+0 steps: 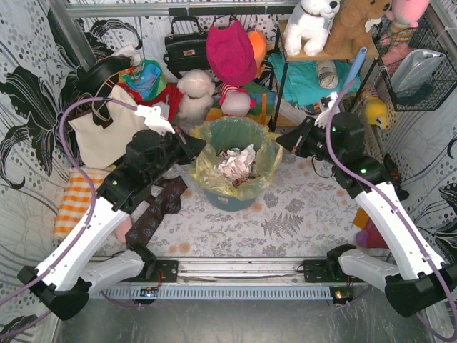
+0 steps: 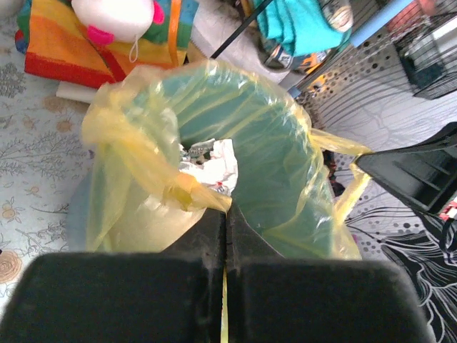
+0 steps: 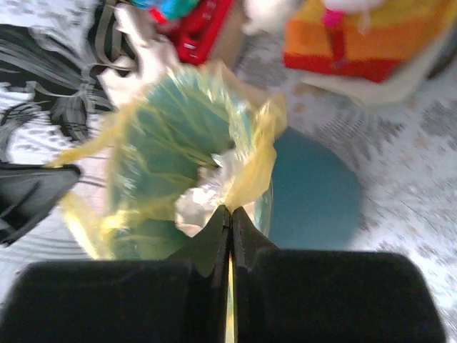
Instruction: Tie the trash bag
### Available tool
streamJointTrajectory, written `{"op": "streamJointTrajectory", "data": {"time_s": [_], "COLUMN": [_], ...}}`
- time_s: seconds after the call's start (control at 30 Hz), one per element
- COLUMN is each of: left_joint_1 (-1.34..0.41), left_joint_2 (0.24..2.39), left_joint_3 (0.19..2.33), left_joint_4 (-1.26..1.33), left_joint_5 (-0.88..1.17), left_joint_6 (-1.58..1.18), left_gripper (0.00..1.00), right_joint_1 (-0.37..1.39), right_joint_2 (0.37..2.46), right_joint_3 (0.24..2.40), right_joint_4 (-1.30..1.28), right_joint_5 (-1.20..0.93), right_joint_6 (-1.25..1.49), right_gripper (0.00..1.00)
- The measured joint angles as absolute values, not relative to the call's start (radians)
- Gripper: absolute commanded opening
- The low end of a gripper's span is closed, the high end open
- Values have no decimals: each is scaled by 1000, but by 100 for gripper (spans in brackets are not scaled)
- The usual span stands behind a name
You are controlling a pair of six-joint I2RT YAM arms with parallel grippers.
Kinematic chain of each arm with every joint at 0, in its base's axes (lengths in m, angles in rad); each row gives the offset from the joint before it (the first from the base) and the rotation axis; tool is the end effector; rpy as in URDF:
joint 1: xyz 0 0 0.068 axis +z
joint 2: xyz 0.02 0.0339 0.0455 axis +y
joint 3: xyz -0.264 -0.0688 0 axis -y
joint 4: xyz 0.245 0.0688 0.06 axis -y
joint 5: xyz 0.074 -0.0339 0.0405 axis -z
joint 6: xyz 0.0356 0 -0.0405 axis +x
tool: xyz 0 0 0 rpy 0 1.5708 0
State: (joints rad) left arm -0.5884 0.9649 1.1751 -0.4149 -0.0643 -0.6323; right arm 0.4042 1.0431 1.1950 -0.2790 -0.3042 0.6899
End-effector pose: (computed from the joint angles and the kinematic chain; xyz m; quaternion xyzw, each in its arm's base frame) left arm 0.1709 -0.1113 0.4180 -0.0373 0.7746 -0.3411 0.5312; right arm 0.2048 0.0992 0.4243 0.0065 0.7486 0.4369 0.4987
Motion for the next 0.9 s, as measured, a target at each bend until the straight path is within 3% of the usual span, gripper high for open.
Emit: {"op": "streamJointTrajectory", "data": {"time_s": [0.47, 0.7, 0.9], "left_joint_1": [-588, -588, -588], "left_joint_2": [1028, 1026, 1022], "left_joint_3": [1025, 1025, 1026], "left_joint_4": [-354, -356, -359], "left_joint_5": [-64, -64, -65], "left_joint_6": [-646, -654, -654], "left_gripper": [0, 0, 0], "right_joint_1": [404, 404, 404], "right_joint_2": [1009, 909, 930], "right_joint_3": [926, 934, 1061], "right_joint_4": [-321, -326, -323], "right_joint_5": [-196, -301, -277], "right_joint_6": [683, 668, 664], "right_gripper": [0, 0, 0]}}
